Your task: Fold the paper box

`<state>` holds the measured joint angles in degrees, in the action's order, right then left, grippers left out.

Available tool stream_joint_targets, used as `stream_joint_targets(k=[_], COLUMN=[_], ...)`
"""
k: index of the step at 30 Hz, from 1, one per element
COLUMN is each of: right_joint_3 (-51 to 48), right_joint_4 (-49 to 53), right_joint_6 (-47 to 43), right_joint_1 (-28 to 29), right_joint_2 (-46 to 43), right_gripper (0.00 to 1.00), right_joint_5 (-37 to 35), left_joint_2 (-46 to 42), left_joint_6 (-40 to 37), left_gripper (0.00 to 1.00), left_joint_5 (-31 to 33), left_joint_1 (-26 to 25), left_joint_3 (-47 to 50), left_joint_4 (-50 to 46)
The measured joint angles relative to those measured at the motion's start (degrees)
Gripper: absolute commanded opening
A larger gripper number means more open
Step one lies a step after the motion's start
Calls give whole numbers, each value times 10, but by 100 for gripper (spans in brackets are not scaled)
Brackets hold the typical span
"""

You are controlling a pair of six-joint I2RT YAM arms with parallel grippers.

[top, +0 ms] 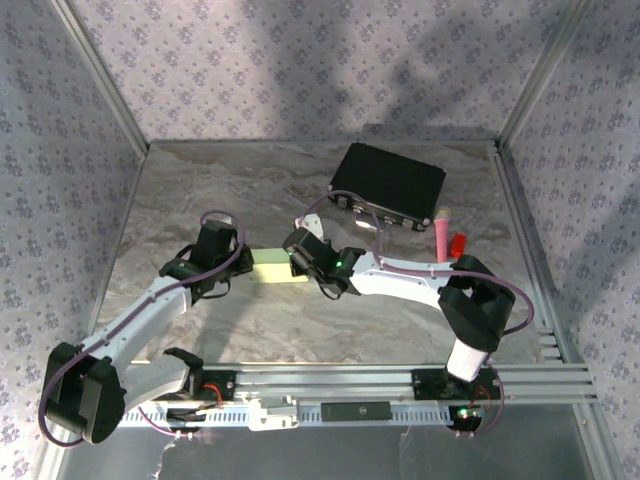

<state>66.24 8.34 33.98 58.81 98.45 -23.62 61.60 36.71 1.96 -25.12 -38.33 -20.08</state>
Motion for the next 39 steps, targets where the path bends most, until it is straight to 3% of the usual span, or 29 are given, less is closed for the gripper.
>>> stream_joint_targets(k=[6,16,21,29,39], right_joint_3=[-1,-8,-9,-3,2], right_joint_4=[5,60,73,81,96], right_joint_6=[-4,0,39,78,102], right_joint_1=[-2,-27,-61,-81,-83], right_joint_2=[-5,-76,-91,-77,-37], right_gripper=[4,30,45,42,35], right_joint_5=[9,51,111,203,231], left_joint_2=[-1,-4,-4,-4,-4], left_joint_6=[0,0,0,0,-2], left_gripper=[10,9,9,9,10], left_joint_5=[0,-1,-1,-2,-5], left_joint_1=[0,0,0,0,0], left_joint_3=[3,4,4,4,4], left_joint_4=[8,8,8,8,7])
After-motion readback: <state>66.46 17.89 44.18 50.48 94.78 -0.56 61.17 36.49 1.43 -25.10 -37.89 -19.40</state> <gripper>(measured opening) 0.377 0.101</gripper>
